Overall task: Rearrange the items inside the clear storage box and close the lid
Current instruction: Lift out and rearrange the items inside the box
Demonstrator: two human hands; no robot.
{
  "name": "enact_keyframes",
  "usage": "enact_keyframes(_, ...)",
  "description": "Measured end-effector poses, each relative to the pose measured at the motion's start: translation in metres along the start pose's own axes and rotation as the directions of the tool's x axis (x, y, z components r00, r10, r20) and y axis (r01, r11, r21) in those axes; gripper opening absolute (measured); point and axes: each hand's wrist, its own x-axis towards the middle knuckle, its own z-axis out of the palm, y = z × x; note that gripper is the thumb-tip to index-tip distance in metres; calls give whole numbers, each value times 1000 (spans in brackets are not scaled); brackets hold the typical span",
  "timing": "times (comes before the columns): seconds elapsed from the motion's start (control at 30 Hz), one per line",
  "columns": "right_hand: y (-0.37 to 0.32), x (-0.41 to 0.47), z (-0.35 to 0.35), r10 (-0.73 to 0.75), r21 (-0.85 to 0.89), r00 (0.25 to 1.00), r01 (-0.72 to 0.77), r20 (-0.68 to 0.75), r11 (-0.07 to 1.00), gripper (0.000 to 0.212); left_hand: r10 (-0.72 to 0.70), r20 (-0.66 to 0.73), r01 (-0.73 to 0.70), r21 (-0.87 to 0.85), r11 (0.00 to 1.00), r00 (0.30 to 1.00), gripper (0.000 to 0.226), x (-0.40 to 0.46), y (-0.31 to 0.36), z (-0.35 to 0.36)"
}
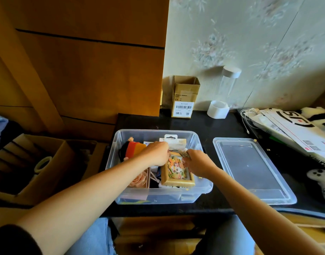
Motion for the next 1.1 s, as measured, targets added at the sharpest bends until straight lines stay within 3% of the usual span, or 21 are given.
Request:
enact_keyframes(0.1,1,0,2,-2,-40,999,1,-33,999,26,-51,30,44,194,980,998,14,4,8,9)
enact_keyframes(0.2,2,1,3,-5,-42,999,3,-51,999,24,-105,16,97,276,956,994,23,13,20,14)
enact_keyframes(0.3,4,1,4,-5,-36,998,3,-66,999,23,-219,64,193,283,940,974,27,23,31,25)
enact_keyframes(0.37,5,1,4,-9,-35,997,6,-76,999,22,-303,84,273,255,928,949,43,27,33,34)
enact_keyframes(0.43,5,0,5,-10,-49,997,6,-80,999,20,-344,50,325,223,919,938,66,30,29,40)
enact_keyframes(0.5,4,0,5,-7,-69,996,2,-83,998,19,-357,-9,352,191,916,934,68,30,24,39)
enact_keyframes(0.6,2,-1,3,13,-88,995,-22,-99,996,17,-317,-2,317,49,947,948,40,29,20,28)
enact_keyframes(0.7,-1,-2,-1,44,-85,985,-59,-167,995,15,-220,-2,218,-124,968,975,26,27,21,16)
enact_keyframes(0.87,-2,0,-11,47,-159,938,-107,-343,982,13,-89,-275,54,-130,990,957,29,3,19,-22)
enact_keyframes(0.97,-2,6,-13,15,-259,954,-97,-300,961,22,-87,-343,30,-167,986,935,28,-8,3,-53)
enact_keyframes(1.1,-8,14,1,-26,-482,988,-51,-152,875,39,-116,-383,-26,-345,938,916,28,-19,-31,-78)
